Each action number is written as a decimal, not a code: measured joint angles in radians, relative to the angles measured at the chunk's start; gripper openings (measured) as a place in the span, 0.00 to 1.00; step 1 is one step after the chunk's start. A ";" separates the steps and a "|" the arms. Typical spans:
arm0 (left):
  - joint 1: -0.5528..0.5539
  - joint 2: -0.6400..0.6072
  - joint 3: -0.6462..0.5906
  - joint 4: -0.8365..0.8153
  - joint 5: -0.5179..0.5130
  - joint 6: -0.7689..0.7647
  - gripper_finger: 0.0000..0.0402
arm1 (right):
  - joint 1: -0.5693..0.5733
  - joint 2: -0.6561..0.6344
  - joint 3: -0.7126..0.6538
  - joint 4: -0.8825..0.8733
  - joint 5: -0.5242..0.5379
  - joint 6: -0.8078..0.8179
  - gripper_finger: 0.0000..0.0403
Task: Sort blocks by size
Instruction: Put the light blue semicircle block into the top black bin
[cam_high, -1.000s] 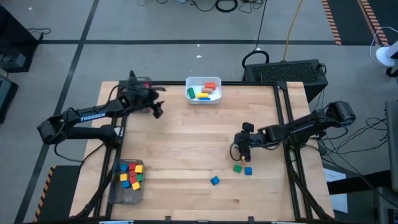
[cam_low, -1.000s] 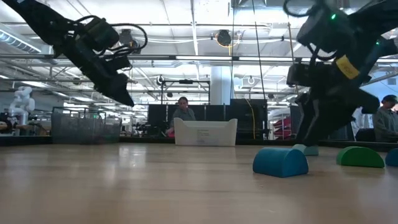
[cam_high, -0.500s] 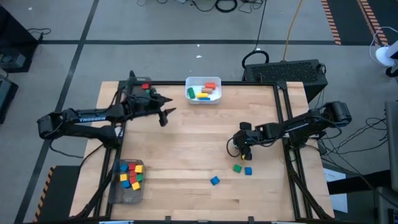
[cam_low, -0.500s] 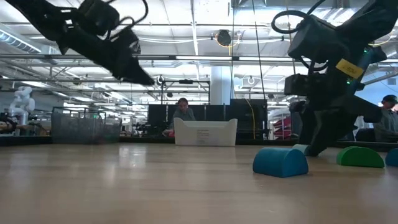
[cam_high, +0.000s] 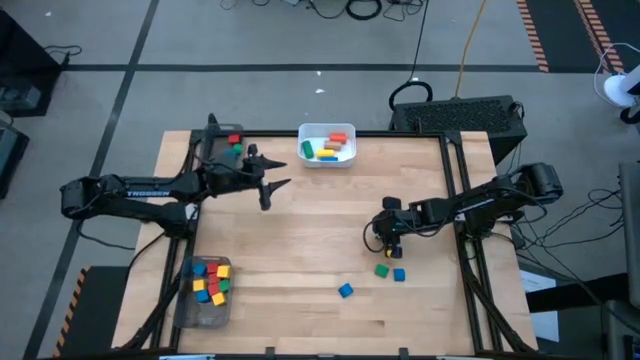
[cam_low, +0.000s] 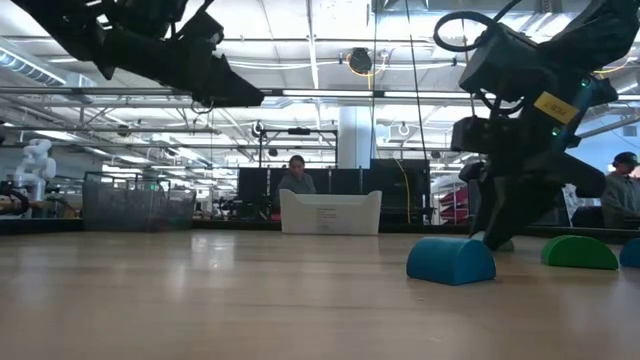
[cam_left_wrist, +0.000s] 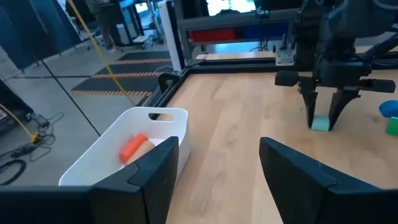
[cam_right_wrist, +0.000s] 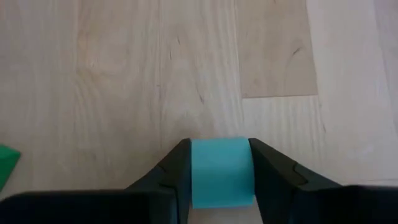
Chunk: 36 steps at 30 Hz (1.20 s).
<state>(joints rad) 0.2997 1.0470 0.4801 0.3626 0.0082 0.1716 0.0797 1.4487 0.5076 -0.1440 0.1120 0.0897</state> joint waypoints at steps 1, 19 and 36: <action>0.000 0.000 0.000 -0.001 0.000 0.000 0.56 | 0.000 0.001 0.000 0.001 0.000 0.001 0.28; -0.021 0.000 0.000 0.114 0.070 -0.060 0.56 | -0.002 0.001 -0.005 0.461 0.044 -0.046 0.30; -0.179 0.119 0.000 0.193 0.069 0.131 0.56 | -0.002 -0.002 -0.003 0.710 0.038 -0.067 0.30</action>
<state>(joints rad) 0.1206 1.1656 0.4801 0.5553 0.0776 0.3027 0.0776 1.4471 0.5043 0.5664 0.1505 0.0227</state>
